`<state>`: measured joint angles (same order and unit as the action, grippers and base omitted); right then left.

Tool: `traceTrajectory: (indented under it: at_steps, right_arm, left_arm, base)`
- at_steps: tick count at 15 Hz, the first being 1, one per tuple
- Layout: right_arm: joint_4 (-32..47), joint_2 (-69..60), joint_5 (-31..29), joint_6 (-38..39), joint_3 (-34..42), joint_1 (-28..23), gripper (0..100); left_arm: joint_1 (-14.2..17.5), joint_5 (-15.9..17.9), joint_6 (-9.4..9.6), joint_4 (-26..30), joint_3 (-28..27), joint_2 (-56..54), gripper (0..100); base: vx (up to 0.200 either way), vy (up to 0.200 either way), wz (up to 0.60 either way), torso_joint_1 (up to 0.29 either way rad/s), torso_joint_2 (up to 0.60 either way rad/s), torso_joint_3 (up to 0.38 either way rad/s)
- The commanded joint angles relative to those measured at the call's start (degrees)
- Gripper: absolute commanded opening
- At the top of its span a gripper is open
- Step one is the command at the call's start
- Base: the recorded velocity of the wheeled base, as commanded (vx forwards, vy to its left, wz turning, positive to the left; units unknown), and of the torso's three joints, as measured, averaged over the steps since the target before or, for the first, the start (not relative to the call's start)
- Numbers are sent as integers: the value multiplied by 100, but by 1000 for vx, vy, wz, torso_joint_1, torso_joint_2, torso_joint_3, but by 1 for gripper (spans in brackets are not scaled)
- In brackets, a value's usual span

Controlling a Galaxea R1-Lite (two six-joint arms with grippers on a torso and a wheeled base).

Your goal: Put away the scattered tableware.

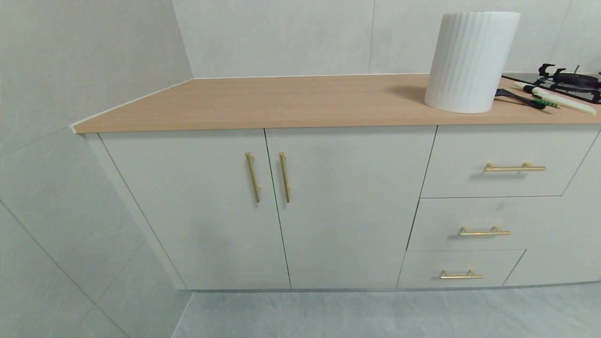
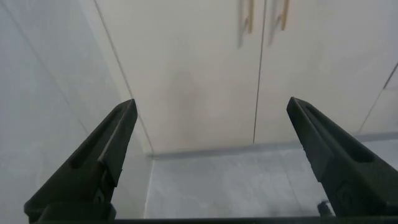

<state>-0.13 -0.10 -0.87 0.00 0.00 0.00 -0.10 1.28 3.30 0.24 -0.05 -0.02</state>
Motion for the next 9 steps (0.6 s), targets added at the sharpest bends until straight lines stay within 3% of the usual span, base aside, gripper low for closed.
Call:
traceTrajectory:
  at_steps: [1, 3, 9]
  right_arm:
    - [13, 19, -1, 0, 0, 0, 100]
    - [13, 10, -1, 18, 0, 0, 100]
    - [13, 19, 7, 35, 0, 0, 100]
  left_arm:
    - [1, -5, -137, 11, 5, 2, 100]
    - [1, -23, -313, 2, -4, 2, 100]
    - [1, -31, -304, -7, -4, 2, 100]
  base:
    - [0, 0, 0, 0, 0, 0]
    - [0, 0, 0, 0, 0, 0]
    - [0, 0, 0, 0, 0, 0]
